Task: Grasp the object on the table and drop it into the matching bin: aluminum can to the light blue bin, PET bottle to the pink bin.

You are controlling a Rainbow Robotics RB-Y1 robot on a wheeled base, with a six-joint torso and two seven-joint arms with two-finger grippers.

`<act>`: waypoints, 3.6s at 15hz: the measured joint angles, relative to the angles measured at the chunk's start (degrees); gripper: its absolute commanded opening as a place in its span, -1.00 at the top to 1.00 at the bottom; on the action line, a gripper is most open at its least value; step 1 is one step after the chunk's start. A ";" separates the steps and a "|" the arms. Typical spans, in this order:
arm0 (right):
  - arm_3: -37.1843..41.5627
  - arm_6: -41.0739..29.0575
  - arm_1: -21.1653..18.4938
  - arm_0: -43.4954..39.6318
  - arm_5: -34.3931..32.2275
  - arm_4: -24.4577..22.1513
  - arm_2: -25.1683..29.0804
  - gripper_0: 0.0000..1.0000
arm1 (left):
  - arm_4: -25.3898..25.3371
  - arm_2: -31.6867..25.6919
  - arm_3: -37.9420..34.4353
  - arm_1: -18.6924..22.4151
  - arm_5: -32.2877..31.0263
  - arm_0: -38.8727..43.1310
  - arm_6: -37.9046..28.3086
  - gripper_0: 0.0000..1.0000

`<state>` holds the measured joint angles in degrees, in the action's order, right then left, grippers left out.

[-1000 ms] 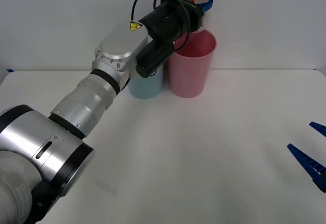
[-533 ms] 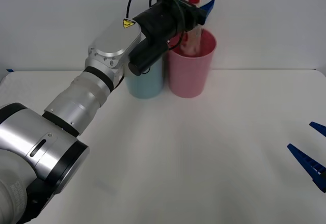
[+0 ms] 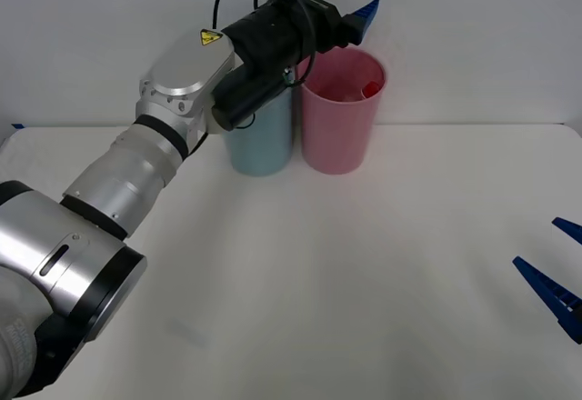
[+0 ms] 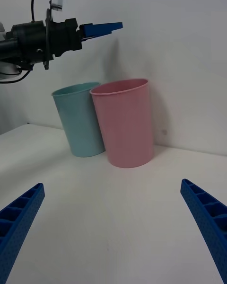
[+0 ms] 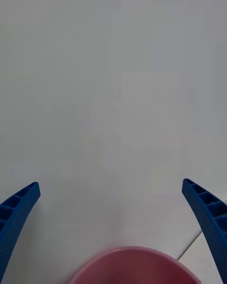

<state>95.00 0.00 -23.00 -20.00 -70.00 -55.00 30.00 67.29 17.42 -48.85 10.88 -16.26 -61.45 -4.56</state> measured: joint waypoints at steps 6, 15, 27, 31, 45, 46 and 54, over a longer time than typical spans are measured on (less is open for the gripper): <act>0.00 0.00 0.00 0.00 0.00 0.00 0.00 -1.00 | -7.27 0.00 -8.56 5.95 -5.39 5.96 0.37 -1.00; 0.00 0.00 0.00 0.00 0.00 0.00 0.00 -1.00 | -5.20 -13.14 -22.78 10.91 -23.30 22.90 1.22 -1.00; 0.00 0.00 0.00 0.00 0.00 0.00 0.00 -1.00 | -3.82 -34.23 -32.31 18.56 -45.52 43.89 4.19 -1.00; 0.00 0.00 0.00 0.00 0.00 0.00 0.00 -1.00 | -4.33 -41.62 -33.25 20.04 -50.34 51.85 8.84 -1.00; 0.00 -0.01 0.00 0.00 0.00 0.00 0.00 -1.00 | -16.70 -51.05 -37.18 27.81 -55.47 77.26 13.07 -1.00; 0.00 0.00 0.00 0.00 0.00 0.00 0.00 -1.00 | -17.57 -51.29 -37.57 27.85 -55.49 78.78 13.08 -1.00; 0.00 0.00 0.00 0.00 0.00 0.00 0.00 -1.00 | -21.08 -52.40 -38.25 27.80 -55.93 85.79 12.49 -1.00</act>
<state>95.00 0.00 -23.00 -20.00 -70.00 -55.00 30.00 46.21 -34.98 -87.09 38.68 -72.20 24.33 7.92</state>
